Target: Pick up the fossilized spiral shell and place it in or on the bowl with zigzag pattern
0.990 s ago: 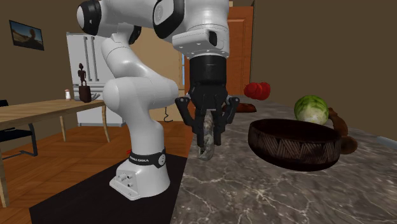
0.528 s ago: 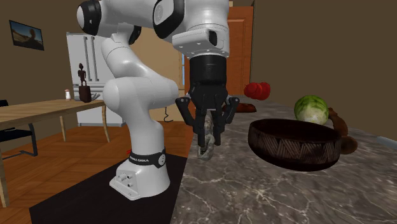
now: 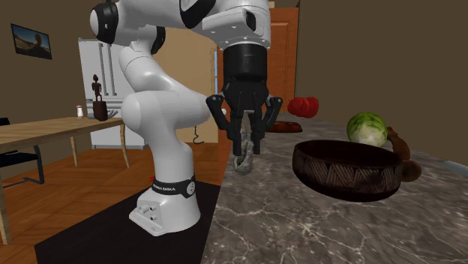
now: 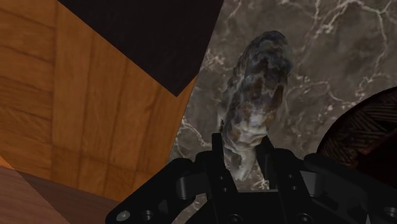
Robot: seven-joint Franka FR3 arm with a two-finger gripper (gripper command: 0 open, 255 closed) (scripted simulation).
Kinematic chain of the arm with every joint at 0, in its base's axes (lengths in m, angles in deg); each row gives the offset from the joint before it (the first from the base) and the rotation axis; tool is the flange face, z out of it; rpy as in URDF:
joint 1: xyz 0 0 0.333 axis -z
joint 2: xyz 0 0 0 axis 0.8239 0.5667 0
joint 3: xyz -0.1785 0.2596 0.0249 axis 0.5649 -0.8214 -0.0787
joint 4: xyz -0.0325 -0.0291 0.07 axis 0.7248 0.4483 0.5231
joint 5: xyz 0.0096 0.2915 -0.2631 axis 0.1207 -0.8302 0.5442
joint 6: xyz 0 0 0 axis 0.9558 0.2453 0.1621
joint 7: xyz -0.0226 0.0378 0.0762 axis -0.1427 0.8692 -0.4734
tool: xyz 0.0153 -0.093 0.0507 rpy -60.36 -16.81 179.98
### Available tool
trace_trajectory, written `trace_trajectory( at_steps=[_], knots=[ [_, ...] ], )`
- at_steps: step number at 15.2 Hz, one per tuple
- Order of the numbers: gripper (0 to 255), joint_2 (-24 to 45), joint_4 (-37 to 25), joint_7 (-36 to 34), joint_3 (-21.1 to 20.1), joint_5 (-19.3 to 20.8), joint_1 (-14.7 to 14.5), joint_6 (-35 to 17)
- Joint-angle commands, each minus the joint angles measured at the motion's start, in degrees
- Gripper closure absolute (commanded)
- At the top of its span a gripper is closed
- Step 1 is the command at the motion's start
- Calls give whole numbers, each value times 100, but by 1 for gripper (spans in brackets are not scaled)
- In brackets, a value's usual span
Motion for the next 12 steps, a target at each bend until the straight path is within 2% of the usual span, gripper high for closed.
trace_trajectory(
  at_steps=[1, 12],
  knots=[
    [255, -7, -152, 19, -5, -14, -6, 159],
    [255, -26, -988, 99, -55, -94, -39, 1011]
  ],
)
